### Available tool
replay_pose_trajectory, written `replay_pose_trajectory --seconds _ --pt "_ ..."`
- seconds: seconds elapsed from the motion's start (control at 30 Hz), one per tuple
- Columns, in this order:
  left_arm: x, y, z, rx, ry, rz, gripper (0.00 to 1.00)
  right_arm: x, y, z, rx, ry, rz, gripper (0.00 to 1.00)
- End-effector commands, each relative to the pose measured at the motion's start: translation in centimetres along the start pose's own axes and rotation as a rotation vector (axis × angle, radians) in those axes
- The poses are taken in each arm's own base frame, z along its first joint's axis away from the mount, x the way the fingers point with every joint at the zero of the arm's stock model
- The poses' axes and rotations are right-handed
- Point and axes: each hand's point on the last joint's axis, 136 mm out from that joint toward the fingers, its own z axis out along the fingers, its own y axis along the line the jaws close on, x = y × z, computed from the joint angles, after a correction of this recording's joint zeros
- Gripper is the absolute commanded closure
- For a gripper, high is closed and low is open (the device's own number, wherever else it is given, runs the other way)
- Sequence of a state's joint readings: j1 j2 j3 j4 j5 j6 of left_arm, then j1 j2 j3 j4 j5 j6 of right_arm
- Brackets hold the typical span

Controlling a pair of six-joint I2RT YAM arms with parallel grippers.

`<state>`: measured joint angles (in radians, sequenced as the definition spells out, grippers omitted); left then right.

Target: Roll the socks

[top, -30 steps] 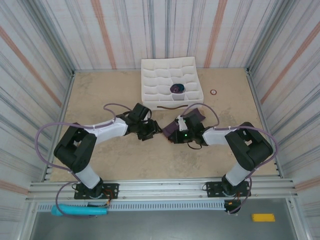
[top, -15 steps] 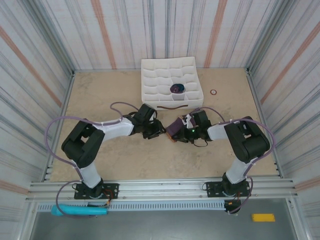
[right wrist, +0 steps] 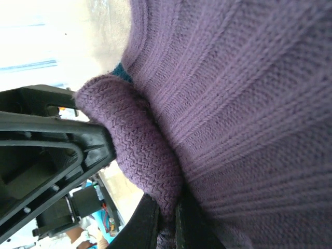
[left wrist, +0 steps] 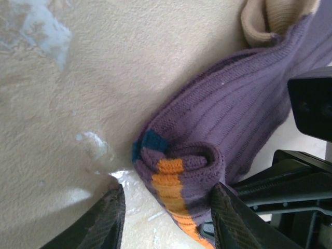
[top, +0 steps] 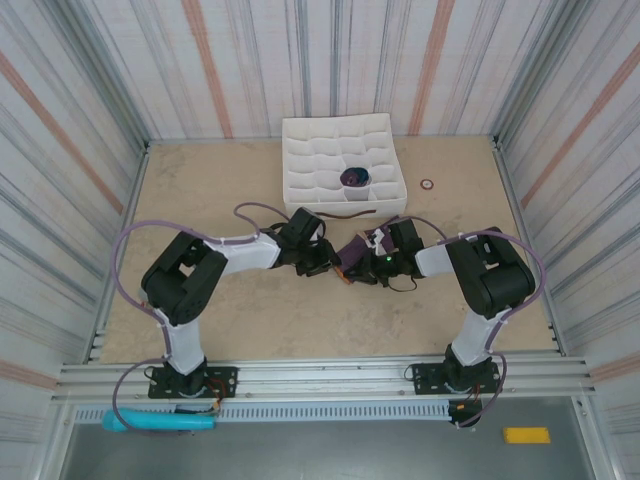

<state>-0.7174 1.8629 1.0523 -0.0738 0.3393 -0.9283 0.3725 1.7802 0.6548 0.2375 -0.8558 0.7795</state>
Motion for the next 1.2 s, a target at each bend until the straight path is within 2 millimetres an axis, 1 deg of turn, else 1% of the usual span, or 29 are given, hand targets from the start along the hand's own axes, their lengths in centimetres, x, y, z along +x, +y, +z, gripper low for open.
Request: replay_pose_trajectory --seconds 0.0,0.2,0.27,0.33,0.4,0.43,0.53,0.57,0.63,0.67,0.77,0.87,0.93,1.0,1.17 --pt "0.0 0.3 0.8 -0.028 0.001 -0.02 0.55 0.6 -2.8 0.1 0.068 0.01 0.127 1.0" --pt "0.3 1.1 1.5 -0.095 0.038 -0.053 0.55 0.0 -2.2 -0.2 0.039 0.008 0.124 1.0" --pt "0.4 1.6 1.6 -0.127 0.048 -0.069 0.57 -0.2 -2.0 -0.3 0.03 0.007 0.123 1.0" --pt "0.4 2.2 1.8 -0.158 0.064 -0.098 0.64 -0.2 -1.8 -0.4 0.029 0.011 0.118 1.0" --pt "0.5 2.4 1.9 -0.172 0.084 -0.118 0.75 -0.5 -1.6 -0.5 0.039 0.002 0.104 0.97" --pt "0.5 2.4 1.9 -0.173 0.091 -0.123 0.79 -0.6 -1.5 -0.6 0.04 -0.003 0.098 0.95" --pt "0.4 2.1 1.3 -0.182 0.101 -0.116 0.87 -0.9 -1.1 -1.2 0.061 -0.021 0.062 0.84" --pt "0.5 2.1 1.0 -0.192 0.104 -0.114 0.88 -1.0 -1.0 -1.5 0.08 -0.035 0.042 0.77" --pt "0.4 2.0 0.4 -0.203 0.105 -0.112 0.91 -1.2 -0.8 -2.4 0.143 -0.07 -0.009 0.74" --pt "0.4 2.0 0.0 -0.204 0.109 -0.116 0.93 -1.3 -0.3 -2.9 0.172 -0.088 -0.049 0.71" --pt "0.6 2.2 -0.7 -0.202 0.129 -0.129 1.0 -1.3 1.2 -4.1 0.246 -0.135 -0.172 0.56" --pt "0.7 2.4 -1.2 -0.198 0.142 -0.132 1.0 -1.0 3.0 -5.1 0.335 -0.18 -0.33 0.43" --pt "0.7 2.6 -1.4 -0.195 0.155 -0.135 1.0 -0.7 3.9 -5.5 0.409 -0.212 -0.444 0.4" --pt "0.7 2.6 -1.5 -0.188 0.171 -0.14 1.0 -0.2 4.7 -5.7 0.478 -0.241 -0.556 0.33" --pt "0.7 2.9 -1.9 -0.185 0.2 -0.146 1.0 0.7 5.6 -5.4 0.637 -0.286 -0.777 0.31"
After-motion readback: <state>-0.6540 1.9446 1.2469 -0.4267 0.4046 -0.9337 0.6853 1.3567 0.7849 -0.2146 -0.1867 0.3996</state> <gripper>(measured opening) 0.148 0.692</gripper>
